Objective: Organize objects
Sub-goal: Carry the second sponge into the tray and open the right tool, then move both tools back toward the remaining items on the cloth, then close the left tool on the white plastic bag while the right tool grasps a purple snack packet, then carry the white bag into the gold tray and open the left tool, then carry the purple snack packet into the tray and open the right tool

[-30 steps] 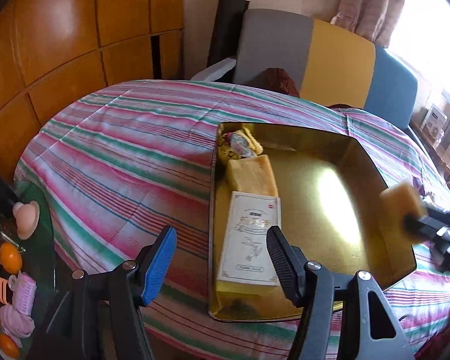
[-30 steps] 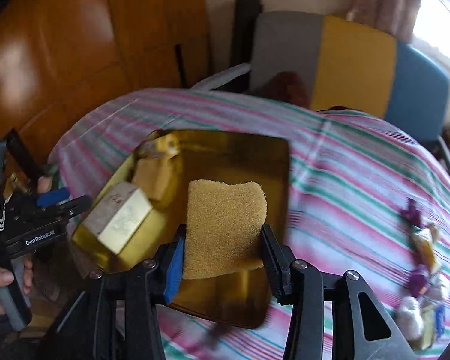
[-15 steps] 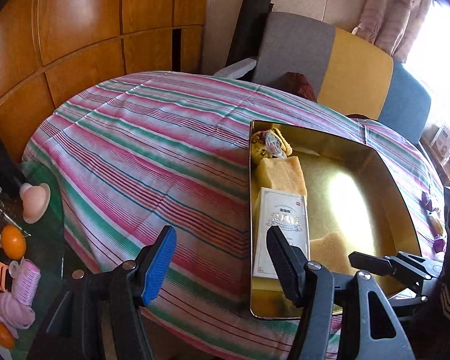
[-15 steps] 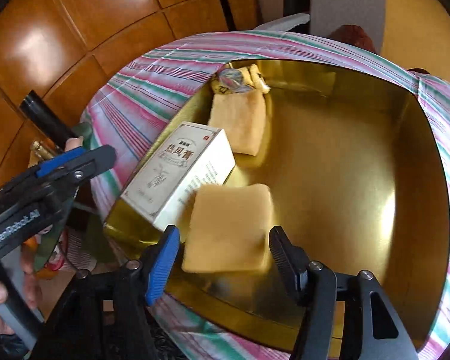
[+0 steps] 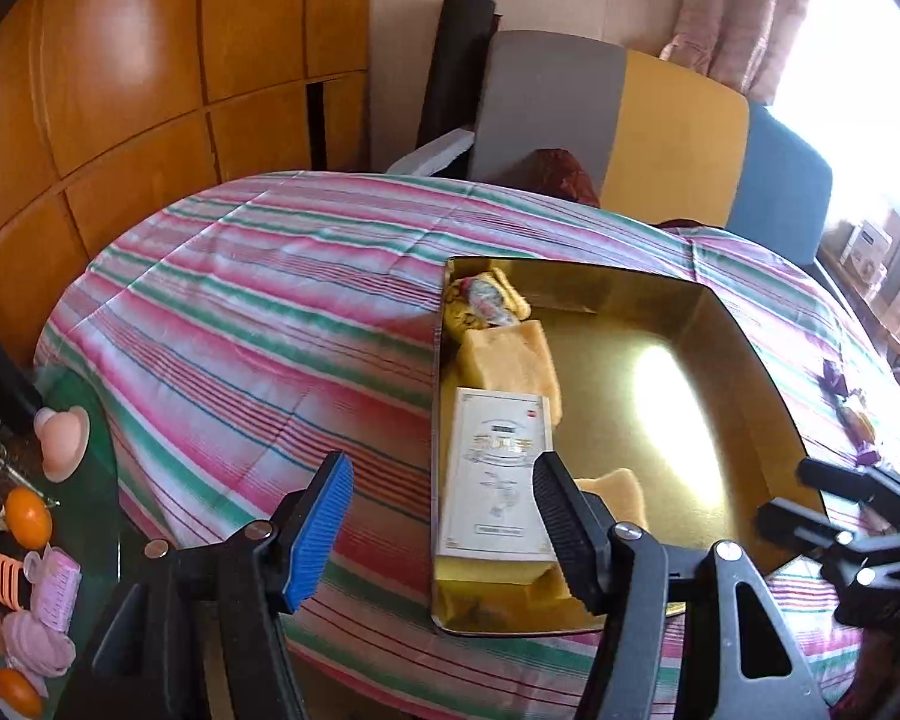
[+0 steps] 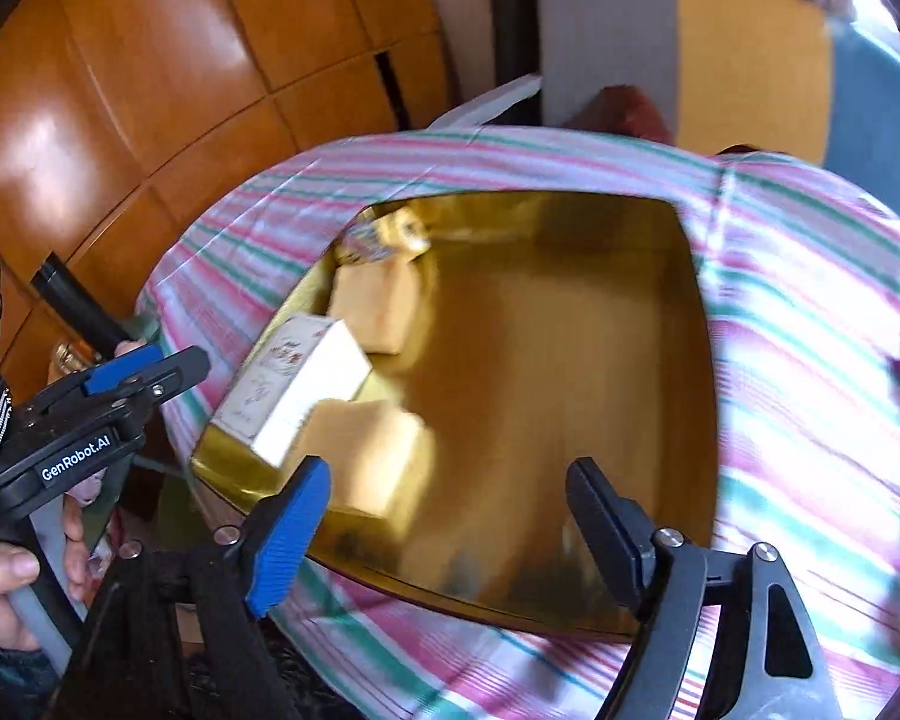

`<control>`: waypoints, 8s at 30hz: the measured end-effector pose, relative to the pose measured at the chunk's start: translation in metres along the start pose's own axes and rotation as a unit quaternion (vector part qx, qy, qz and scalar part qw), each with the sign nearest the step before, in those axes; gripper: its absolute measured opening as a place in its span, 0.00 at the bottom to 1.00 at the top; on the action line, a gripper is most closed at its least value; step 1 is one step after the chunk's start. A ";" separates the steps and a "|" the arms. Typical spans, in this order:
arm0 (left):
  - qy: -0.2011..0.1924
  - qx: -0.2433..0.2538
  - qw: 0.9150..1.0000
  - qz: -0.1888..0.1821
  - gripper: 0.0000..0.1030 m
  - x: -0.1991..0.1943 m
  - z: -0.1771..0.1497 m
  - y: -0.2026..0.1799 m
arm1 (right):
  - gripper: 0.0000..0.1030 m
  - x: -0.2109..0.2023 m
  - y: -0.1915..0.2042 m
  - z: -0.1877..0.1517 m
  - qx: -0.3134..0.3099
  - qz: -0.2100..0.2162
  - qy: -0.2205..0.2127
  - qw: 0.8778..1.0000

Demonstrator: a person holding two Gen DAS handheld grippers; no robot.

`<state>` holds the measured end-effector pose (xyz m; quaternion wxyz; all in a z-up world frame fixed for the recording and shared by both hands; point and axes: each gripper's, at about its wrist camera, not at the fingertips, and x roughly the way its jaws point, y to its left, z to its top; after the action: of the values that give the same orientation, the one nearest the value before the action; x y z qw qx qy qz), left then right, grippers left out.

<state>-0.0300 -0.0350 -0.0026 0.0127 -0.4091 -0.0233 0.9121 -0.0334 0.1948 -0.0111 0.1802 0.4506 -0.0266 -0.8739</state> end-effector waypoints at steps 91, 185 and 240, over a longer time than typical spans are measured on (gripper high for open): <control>0.228 0.204 0.894 -0.327 0.42 0.082 -0.053 -0.388 | 0.85 -0.152 -0.346 -0.074 0.368 -0.217 -0.120 0.896; 0.003 0.070 0.996 -0.050 0.57 0.022 0.031 -0.077 | 0.32 -0.044 -0.308 -0.056 0.151 -0.277 0.086 0.945; 0.007 -0.017 1.000 -0.022 0.57 0.007 -0.007 0.014 | 0.61 0.067 0.002 0.067 0.035 -0.055 0.053 0.996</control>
<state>-0.0295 -0.0488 -0.0130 0.0263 -0.4145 -0.0480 0.9084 -0.1213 0.1621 -0.0236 0.1171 0.5035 -0.0224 -0.8557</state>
